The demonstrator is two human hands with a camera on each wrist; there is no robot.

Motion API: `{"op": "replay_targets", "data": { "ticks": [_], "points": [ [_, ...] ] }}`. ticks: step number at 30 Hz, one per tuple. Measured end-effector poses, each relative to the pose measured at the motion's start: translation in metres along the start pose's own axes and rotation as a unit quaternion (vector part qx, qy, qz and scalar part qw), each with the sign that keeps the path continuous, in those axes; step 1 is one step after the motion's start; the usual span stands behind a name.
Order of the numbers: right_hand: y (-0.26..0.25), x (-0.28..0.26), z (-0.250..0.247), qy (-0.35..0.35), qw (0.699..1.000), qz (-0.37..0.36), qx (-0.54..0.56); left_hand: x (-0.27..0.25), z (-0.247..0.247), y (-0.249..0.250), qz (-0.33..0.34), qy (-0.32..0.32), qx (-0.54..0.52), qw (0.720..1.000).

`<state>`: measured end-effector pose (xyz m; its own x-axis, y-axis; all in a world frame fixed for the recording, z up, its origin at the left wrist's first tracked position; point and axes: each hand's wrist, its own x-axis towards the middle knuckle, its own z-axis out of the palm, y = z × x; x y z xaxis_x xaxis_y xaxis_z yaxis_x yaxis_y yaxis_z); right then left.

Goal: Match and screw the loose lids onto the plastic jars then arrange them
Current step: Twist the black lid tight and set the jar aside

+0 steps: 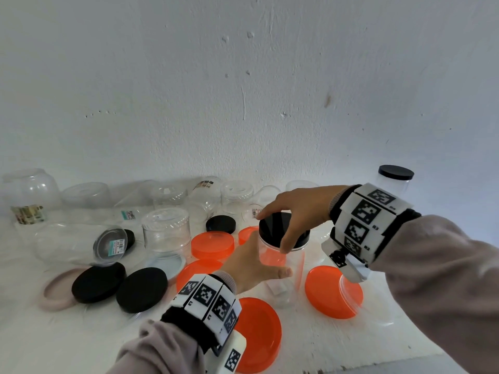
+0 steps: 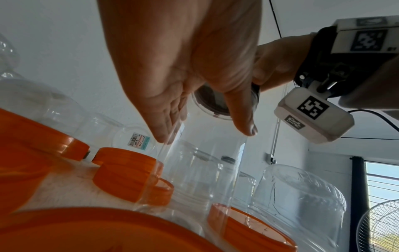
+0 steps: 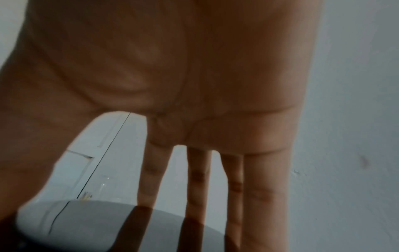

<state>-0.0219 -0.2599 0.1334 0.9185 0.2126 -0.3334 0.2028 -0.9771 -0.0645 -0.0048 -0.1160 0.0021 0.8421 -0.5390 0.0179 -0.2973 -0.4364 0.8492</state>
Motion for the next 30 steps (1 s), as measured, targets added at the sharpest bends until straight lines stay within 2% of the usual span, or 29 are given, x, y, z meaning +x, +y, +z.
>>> {"op": "replay_targets", "data": {
  "ticks": [8,10,15,20,26,30],
  "points": [
    [-0.005,0.007,0.007,0.061,0.997,0.041,-0.015,-0.001,0.0,0.001,-0.003,-0.003,0.019,1.0],
    [-0.005,0.007,0.007,0.055,0.997,0.047,-0.017,-0.001,-0.001,0.001,-0.006,-0.003,0.018,1.0],
    [-0.001,0.0,-0.002,-0.008,1.0,0.022,-0.017,-0.001,0.0,0.001,-0.006,0.005,0.015,1.0],
    [-0.001,0.0,-0.004,-0.004,0.999,0.022,-0.024,-0.001,0.001,0.001,-0.007,0.006,0.019,1.0],
    [-0.007,0.005,0.007,0.06,0.995,0.063,-0.053,0.0,0.0,0.002,-0.001,-0.001,0.034,0.999],
    [-0.001,0.002,0.003,0.016,0.999,0.046,-0.015,-0.002,0.002,0.003,-0.002,0.013,0.013,1.0]
  ]
}}
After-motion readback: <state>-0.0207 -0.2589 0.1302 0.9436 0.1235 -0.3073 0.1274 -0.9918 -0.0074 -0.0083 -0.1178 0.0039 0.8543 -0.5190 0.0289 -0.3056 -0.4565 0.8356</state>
